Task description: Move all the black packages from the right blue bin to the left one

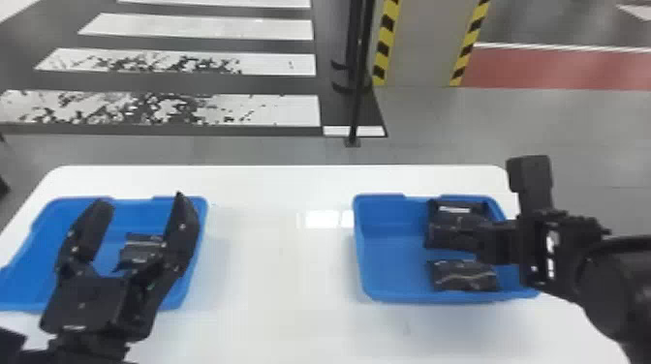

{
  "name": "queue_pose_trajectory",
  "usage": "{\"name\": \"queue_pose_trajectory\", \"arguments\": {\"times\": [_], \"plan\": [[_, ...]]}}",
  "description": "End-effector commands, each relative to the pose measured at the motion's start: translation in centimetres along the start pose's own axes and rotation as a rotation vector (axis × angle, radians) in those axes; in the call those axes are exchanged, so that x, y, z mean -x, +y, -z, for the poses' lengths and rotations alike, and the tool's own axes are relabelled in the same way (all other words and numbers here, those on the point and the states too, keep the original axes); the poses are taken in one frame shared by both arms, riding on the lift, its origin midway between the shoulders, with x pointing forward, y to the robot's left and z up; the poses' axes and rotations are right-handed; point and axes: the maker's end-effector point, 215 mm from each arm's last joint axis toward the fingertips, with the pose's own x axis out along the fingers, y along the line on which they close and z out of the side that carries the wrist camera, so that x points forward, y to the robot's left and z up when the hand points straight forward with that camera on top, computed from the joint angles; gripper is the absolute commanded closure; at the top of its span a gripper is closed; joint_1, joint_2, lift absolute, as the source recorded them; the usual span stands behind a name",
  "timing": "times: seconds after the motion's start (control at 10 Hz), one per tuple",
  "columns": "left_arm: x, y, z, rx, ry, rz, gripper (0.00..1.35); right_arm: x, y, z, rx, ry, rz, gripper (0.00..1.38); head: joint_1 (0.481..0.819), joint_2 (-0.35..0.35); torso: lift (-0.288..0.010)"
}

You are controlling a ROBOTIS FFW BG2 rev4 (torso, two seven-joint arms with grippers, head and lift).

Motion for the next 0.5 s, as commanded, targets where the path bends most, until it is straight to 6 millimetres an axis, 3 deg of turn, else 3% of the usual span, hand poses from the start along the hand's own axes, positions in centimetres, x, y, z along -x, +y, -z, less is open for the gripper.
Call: {"name": "queue_pose_trajectory", "arguments": {"times": [0.0, 0.4], "plan": [[-0.1, -0.1, -0.1, 0.000, -0.003, 0.002, 0.15, 0.4, 0.1, 1.5, 0.001, 0.095, 0.006, 0.18, 0.695, -0.063, -0.132], [0.0, -0.1, 0.0, -0.006, -0.001, 0.002, 0.14, 0.0, 0.2, 5.1, -0.002, 0.285, 0.024, 0.19, 0.695, -0.070, -0.132]]}}
